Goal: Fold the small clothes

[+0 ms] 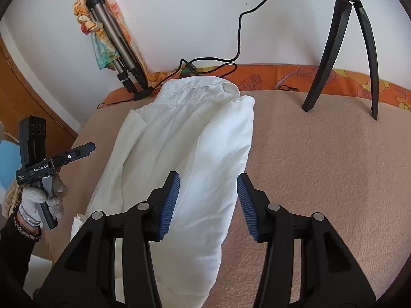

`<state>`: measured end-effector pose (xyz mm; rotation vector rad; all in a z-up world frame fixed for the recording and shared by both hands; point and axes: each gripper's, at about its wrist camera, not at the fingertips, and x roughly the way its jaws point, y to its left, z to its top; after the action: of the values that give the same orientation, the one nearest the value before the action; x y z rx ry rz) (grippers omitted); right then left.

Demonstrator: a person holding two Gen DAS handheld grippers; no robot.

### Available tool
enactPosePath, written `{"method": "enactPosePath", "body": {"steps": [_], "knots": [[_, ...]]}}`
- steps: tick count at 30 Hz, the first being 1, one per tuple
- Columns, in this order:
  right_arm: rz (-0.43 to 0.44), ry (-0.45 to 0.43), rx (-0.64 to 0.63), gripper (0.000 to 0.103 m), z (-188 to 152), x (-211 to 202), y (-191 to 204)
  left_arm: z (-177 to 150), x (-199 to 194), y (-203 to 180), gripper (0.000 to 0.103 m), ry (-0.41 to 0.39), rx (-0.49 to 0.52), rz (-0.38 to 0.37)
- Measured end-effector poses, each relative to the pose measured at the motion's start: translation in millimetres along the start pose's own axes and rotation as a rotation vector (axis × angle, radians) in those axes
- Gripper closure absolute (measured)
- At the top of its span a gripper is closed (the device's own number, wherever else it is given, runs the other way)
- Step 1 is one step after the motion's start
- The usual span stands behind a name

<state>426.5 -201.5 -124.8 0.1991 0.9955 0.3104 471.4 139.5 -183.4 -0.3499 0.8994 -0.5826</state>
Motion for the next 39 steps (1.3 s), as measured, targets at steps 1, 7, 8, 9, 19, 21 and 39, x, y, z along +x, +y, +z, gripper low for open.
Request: {"method": "enactPosePath", "body": {"steps": [1, 7, 8, 9, 19, 21, 39], "knots": [[0.000, 0.002, 0.021, 0.054, 6.0, 8.1, -8.3, 4.1, 6.1, 3.6, 0.046, 0.002, -0.013, -0.002], [0.077, -0.006, 0.136, 0.054, 28.6, 41.4, -39.6, 17.1, 46.1, 12.3, 0.046, 0.043, -0.048, -0.060], [0.090, -0.007, 0.137, 0.054, 31.0, 45.0, -40.4, 17.8, 47.6, 8.1, 0.046, 0.027, -0.022, -0.056], [0.094, -0.008, 0.136, 0.054, 31.9, 47.4, -41.1, 19.6, 52.3, 4.7, 0.046, 0.040, -0.008, -0.055], [0.095, -0.041, 0.115, 0.094, 35.5, 51.2, -32.1, 24.5, 56.5, -5.3, 0.101, -0.022, -0.024, -0.101], [0.080, -0.068, 0.093, 0.096, 37.1, 44.6, -30.1, 25.8, 55.5, -3.8, 0.101, -0.039, -0.006, -0.054], [0.141, -0.014, 0.154, 0.097, 61.8, 66.2, -41.8, 44.3, 76.7, 11.4, 0.100, 0.019, -0.128, -0.136]]}}
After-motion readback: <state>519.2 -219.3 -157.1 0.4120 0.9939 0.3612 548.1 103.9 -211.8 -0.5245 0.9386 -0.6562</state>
